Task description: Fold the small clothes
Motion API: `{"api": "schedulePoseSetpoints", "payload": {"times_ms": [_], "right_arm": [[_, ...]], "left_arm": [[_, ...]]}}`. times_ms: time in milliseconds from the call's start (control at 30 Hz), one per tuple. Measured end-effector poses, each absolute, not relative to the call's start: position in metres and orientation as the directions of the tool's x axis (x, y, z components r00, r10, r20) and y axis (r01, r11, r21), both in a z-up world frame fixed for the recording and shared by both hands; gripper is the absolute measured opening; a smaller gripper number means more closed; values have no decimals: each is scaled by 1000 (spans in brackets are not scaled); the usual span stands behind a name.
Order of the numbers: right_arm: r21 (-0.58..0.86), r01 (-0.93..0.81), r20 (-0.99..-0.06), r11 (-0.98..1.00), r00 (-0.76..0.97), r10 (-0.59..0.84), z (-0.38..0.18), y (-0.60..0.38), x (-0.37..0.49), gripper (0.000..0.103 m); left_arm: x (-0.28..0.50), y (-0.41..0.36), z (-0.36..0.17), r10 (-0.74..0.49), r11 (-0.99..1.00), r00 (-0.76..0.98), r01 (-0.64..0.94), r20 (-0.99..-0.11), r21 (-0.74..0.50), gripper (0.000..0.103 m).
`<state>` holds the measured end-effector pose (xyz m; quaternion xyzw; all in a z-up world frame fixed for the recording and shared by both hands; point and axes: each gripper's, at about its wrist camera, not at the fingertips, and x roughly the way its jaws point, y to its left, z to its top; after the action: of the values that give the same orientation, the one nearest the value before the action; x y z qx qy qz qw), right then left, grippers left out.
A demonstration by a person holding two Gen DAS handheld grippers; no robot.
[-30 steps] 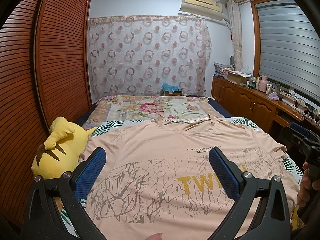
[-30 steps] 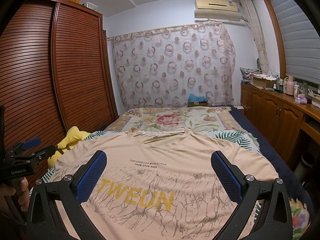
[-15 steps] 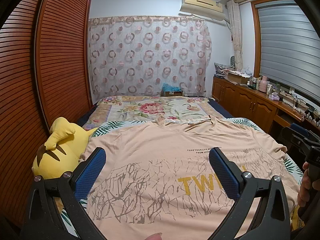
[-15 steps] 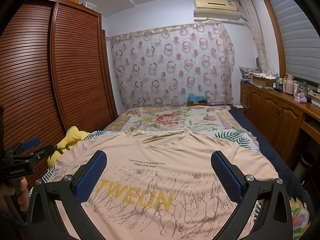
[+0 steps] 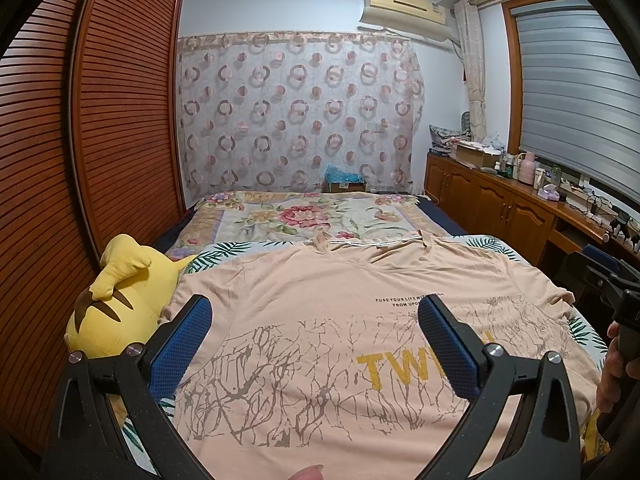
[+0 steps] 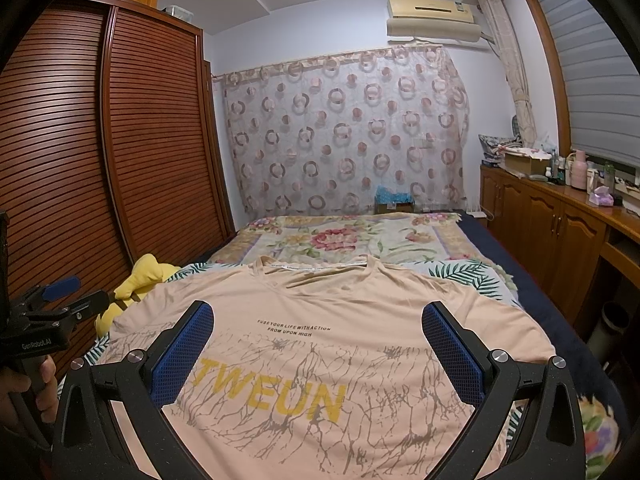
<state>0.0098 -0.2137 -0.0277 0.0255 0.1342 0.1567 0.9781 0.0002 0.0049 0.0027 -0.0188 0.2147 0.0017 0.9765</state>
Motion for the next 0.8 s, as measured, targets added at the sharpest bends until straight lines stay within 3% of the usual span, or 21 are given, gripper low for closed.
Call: {"api": "schedulePoseSetpoints", "payload": {"times_ms": [800], "right_arm": [[104, -300, -269, 948, 909, 317, -32, -214, 14, 103]], "left_arm": [[1, 15, 1, 0, 999, 897, -19, -443, -39, 103]]}}
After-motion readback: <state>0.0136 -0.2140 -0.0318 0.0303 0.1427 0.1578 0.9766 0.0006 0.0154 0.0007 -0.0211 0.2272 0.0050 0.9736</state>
